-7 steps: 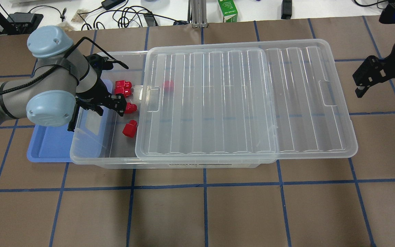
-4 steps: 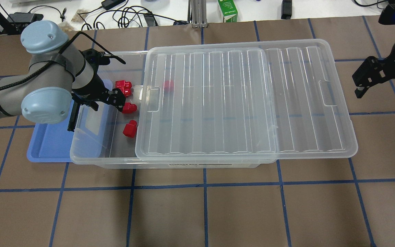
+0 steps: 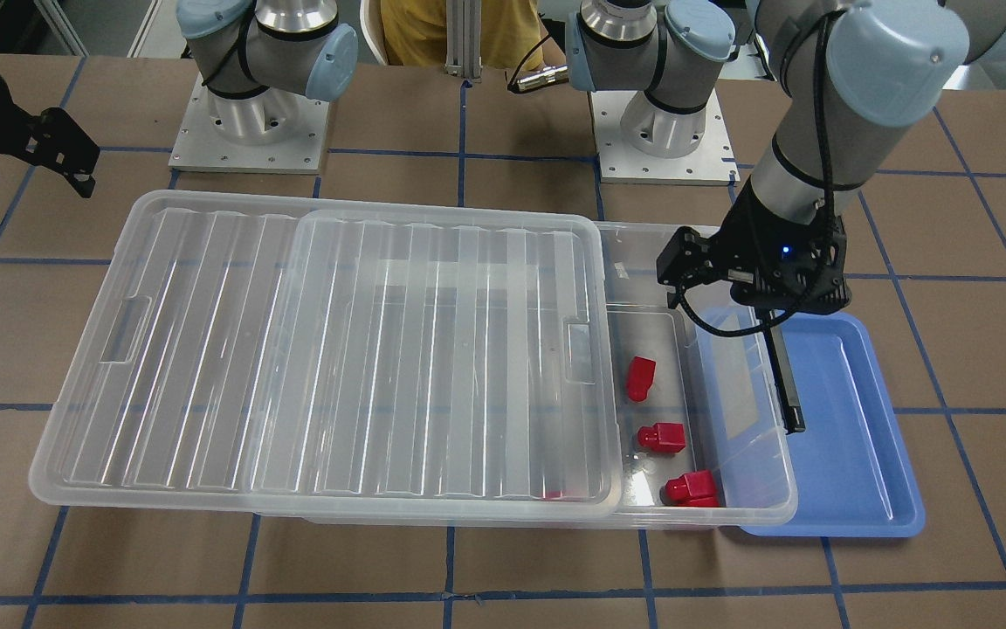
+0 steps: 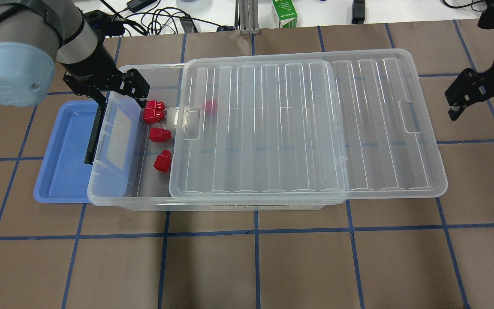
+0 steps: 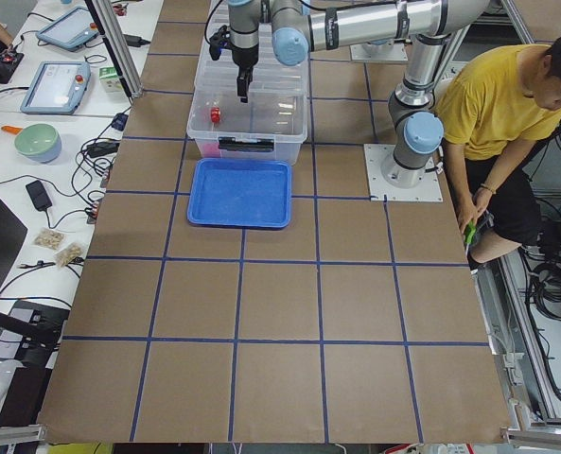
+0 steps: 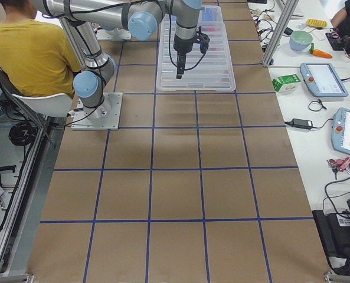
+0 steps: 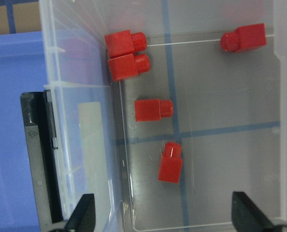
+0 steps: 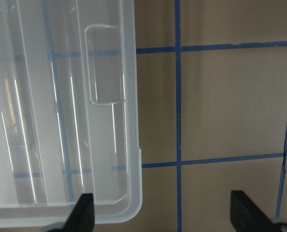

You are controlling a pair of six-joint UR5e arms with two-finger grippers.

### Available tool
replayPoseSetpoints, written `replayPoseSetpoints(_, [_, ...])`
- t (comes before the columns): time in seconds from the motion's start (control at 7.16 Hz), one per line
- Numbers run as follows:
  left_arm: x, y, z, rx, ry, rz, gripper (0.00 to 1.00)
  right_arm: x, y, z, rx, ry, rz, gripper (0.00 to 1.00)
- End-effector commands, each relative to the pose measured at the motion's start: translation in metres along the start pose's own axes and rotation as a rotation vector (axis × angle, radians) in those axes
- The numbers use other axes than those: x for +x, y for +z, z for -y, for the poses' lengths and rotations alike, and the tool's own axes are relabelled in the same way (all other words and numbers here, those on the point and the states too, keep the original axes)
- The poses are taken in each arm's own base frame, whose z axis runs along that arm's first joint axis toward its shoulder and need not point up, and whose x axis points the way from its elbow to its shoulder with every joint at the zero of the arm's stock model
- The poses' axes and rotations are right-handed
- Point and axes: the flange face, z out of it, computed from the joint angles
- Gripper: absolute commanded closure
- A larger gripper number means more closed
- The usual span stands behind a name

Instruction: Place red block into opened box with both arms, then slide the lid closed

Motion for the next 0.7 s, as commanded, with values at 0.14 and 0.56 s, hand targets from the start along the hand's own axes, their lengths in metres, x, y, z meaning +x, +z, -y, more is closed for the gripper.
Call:
replayPoseSetpoints(0.14, [0.025,-0.079,-0.030,-0.028,0.021,0.022,0.00,0.028,0.048,0.039,-0.023,0.033,0.007,0.00])
replayPoseSetpoints(0.56, [0.025,-0.077,-0.033,-0.021,0.019,0.020,0.00,0.069,0.099,0.032,-0.079,0.051,0.052,0.00])
